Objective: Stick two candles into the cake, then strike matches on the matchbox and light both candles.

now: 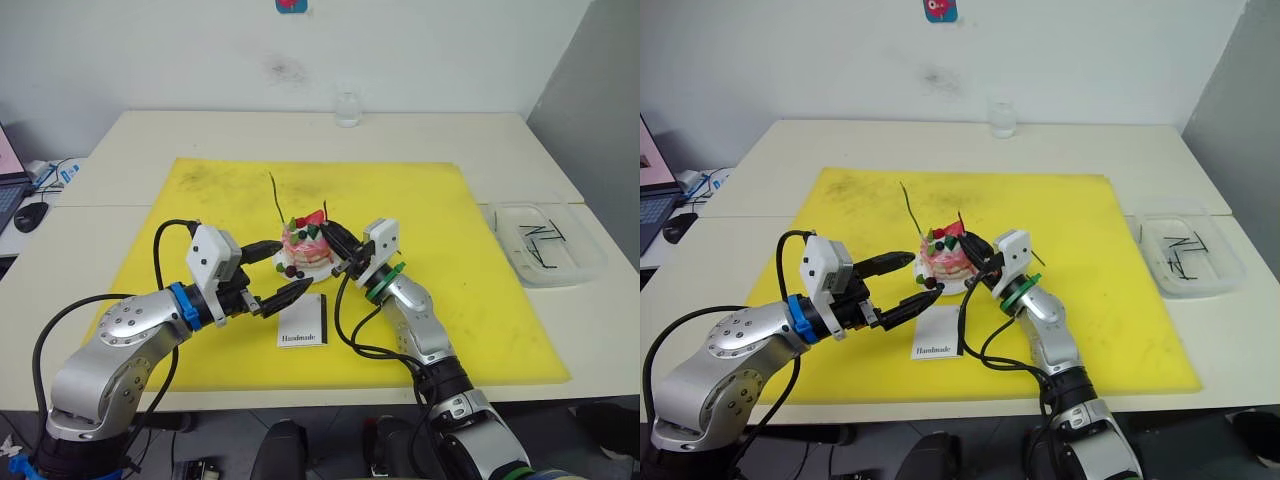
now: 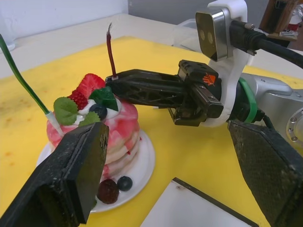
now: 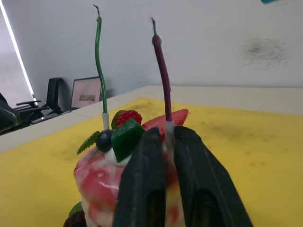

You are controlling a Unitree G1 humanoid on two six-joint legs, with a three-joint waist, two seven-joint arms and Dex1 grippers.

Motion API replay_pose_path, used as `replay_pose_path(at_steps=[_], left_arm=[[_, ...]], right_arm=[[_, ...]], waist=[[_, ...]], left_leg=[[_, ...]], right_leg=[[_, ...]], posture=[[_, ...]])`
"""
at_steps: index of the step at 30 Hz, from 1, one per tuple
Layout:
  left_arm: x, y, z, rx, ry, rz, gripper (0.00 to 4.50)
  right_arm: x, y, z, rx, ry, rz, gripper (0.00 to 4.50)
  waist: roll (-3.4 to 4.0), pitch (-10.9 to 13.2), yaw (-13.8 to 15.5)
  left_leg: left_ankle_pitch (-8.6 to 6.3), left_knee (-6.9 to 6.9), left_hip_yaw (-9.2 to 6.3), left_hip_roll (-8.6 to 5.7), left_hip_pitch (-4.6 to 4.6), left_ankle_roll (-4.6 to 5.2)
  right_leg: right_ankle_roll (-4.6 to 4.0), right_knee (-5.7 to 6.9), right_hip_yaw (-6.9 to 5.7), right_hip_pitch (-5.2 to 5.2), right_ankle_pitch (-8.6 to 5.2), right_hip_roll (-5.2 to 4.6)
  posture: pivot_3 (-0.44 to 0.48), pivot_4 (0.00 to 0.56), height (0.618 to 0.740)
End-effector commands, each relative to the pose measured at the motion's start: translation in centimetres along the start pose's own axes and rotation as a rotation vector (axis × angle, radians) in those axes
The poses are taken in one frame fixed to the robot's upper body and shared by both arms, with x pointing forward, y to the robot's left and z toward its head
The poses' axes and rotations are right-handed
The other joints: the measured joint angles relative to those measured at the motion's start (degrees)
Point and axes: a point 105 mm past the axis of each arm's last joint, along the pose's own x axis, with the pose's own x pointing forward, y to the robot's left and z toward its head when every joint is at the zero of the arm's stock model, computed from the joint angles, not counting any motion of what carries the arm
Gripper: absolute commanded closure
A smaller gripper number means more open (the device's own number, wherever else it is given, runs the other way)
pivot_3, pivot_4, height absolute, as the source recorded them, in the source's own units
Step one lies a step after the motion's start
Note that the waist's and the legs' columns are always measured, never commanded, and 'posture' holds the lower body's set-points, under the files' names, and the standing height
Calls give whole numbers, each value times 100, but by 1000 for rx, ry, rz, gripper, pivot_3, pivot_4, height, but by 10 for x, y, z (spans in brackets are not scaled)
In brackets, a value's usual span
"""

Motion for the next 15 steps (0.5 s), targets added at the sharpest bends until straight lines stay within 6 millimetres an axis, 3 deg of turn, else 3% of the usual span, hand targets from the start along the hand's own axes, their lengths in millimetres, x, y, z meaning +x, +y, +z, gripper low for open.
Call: replay_pose_path(at_steps=[1, 3, 11, 15], left_arm=[[2, -3, 4, 42, -20, -17, 0], [2, -3, 3, 45, -20, -17, 0], [1, 8, 1, 61, -6, 29, 0], [-8, 20, 2, -21, 19, 65, 0]], right_arm=[[8, 3, 25, -30, -79, 20, 2781], [8, 6, 32, -57, -93, 33, 2121], [-1, 2, 58, -88, -127, 27, 2121], [-14, -4, 66, -126, -76, 46, 2121]], waist=[[0, 0, 0], [0, 0, 0], [0, 0, 6], [0, 0, 8]], left_leg=[[0, 0, 1, 0, 0, 0], [0, -2, 2, 0, -1, 0], [0, -18, 2, 0, 0, 0], [0, -18, 3, 0, -1, 0]], right_leg=[[0, -1, 0, 0, 0, 0], [0, -2, 1, -2, 0, 0], [-3, -5, 0, -6, -3, 0], [-3, -6, 1, -6, -3, -3]], posture=[[0, 150, 740], [0, 150, 740], [0, 150, 740], [0, 150, 740]])
